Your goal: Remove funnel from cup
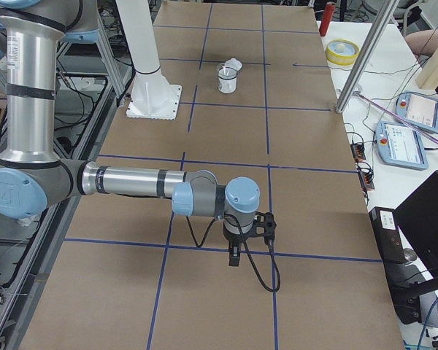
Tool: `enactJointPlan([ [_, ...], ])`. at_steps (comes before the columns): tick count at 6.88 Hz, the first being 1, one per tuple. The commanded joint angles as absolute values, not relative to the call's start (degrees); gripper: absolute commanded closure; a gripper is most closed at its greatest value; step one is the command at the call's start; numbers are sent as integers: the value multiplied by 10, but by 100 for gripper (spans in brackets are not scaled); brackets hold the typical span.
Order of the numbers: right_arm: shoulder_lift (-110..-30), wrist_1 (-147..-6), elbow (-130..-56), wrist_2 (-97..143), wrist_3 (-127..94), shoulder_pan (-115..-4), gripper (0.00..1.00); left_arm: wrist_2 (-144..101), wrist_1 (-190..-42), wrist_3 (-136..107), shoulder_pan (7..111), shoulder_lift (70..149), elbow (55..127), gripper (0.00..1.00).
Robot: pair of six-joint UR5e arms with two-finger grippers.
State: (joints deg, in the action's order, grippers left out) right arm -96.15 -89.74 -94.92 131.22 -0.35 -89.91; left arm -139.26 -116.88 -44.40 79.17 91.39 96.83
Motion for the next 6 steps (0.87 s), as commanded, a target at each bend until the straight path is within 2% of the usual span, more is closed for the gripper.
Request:
enactJointPlan([
  [1, -962, -897, -949, 1312, -4, -899, 0, -1342, -1167, -607, 702, 990, 982, 0],
  [3, -962, -897, -949, 1312, -4, -899, 0, -1289, -1066, -614, 652, 1032, 1031, 0],
  [5, -962, -897, -949, 1312, -4, -899, 0, -1236, -899, -631, 590, 1154, 1030, 0],
  [6, -962, -897, -949, 1312, -4, -899, 0, -1230, -897, -670, 569, 1161, 1034, 0],
])
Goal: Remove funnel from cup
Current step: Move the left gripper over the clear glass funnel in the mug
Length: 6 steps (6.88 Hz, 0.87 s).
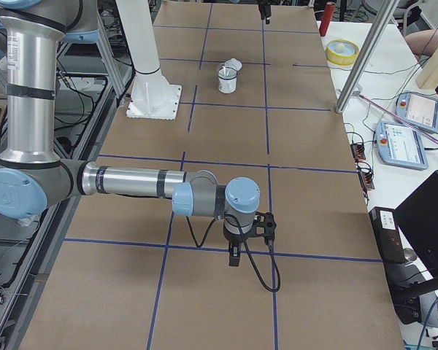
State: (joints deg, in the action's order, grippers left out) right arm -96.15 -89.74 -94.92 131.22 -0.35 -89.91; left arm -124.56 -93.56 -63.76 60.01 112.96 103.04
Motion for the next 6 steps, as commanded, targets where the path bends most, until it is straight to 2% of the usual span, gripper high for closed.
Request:
enactJointPlan([
  [1, -962, -897, -949, 1312, -4, -899, 0, -1189, -897, -717, 526, 1183, 1033, 0],
  [6, -962, -897, -949, 1312, -4, -899, 0, -1173, -871, -985, 436, 1260, 1049, 0],
])
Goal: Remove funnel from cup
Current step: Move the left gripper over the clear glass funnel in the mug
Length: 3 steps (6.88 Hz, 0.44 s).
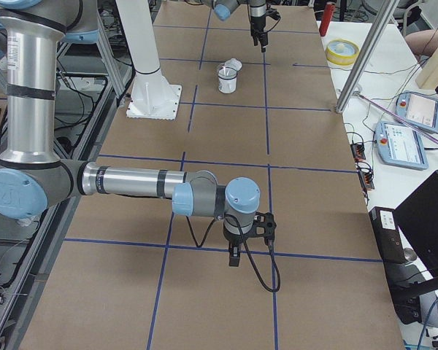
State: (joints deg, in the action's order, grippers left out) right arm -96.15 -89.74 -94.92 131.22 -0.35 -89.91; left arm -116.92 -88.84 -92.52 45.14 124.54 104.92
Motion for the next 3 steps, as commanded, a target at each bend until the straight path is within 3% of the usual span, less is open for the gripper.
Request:
enactJointPlan([
  [1, -962, -897, -949, 1312, -4, -899, 0, -1175, -841, -989, 427, 1274, 1045, 0],
  [3, -962, -897, -949, 1312, -4, -899, 0, -1176, -770, -1028, 375, 1294, 1033, 2],
])
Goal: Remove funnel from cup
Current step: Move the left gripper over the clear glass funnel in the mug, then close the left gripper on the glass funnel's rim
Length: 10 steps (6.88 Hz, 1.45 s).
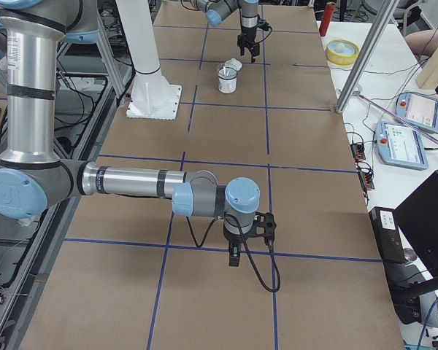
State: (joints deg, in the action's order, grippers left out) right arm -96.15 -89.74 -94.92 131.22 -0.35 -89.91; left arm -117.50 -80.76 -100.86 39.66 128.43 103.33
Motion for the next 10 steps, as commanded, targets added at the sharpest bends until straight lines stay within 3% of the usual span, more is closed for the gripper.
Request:
enactJointPlan([
  [1, -962, -897, -949, 1312, -4, -899, 0, -1177, -754, -1031, 365, 1309, 1020, 10],
  [2, -962, -897, -949, 1312, -4, -899, 0, -1174, -755, -1062, 350, 1309, 1012, 23],
  [6, -962, -897, -949, 1312, -4, -899, 0, -1172, -761, -1065, 332, 1321, 977, 29],
  [8, -962, -897, -949, 1312, -4, -899, 0, -1172, -764, -1065, 328, 1322, 974, 48],
  [9, -962, -897, -949, 1312, -4, -899, 0, -1172, -763, -1066, 328, 1324, 975, 81],
  [10, -962, -897, -949, 1312, -4, -899, 0, -1172, -763, -1066, 328, 1323, 975, 100],
])
